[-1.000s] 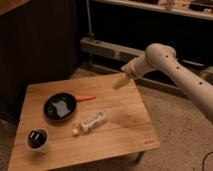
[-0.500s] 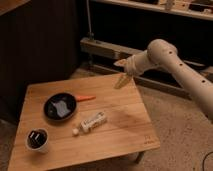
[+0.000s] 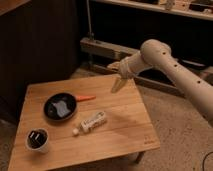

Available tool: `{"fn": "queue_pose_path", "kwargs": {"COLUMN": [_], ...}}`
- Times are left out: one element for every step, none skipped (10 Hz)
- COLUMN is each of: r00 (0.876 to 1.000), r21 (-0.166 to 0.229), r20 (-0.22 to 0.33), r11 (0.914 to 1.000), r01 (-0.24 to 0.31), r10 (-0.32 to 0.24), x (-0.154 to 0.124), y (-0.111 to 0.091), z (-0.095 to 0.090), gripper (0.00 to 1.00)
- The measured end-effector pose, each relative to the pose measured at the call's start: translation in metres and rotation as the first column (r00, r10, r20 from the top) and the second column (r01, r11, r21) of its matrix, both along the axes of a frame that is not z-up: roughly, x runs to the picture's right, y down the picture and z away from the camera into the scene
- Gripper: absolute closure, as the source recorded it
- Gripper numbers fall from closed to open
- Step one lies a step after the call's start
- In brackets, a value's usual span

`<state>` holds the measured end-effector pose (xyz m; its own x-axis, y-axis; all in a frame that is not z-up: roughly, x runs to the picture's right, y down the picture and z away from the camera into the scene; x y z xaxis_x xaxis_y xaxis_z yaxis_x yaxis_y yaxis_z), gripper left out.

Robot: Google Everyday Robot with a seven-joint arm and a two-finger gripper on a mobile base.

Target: Stand the bottle upright

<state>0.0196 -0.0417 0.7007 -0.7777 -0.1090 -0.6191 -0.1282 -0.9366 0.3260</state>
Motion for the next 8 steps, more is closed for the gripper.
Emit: {"fn": "queue_pose_path", "kwargs": {"r00": [0.999, 0.998, 0.995, 0.99, 0.986, 0.979, 0.971, 0.962], "r21": [-0.001, -0.003, -0.004, -0.005, -0.005, -0.006, -0.007, -0.007], "r20": [0.01, 0.017, 0.026, 0.035, 0.041, 0.049, 0.055, 0.06], "r11": [0.9992, 0.998, 0.9955, 0.9909, 0.9866, 0.9799, 0.972, 0.9637], "r01": [0.04, 0.064, 0.095, 0.135, 0.163, 0.199, 0.235, 0.267], "r10": [-0.04, -0.064, -0.095, -0.134, -0.163, -0.199, -0.234, -0.266], "x": [-0.008, -0.014, -0.022, -0.029, -0.035, -0.044, -0.052, -0.058], "y": [0.012, 0.018, 0.027, 0.039, 0.046, 0.056, 0.067, 0.077], "z": [-0.004, -0.005, -0.007, -0.008, -0.01, -0.011, -0.012, -0.012], "gripper": [0.2, 0.2, 0.2, 0.2, 0.2, 0.2, 0.2, 0.2]}}
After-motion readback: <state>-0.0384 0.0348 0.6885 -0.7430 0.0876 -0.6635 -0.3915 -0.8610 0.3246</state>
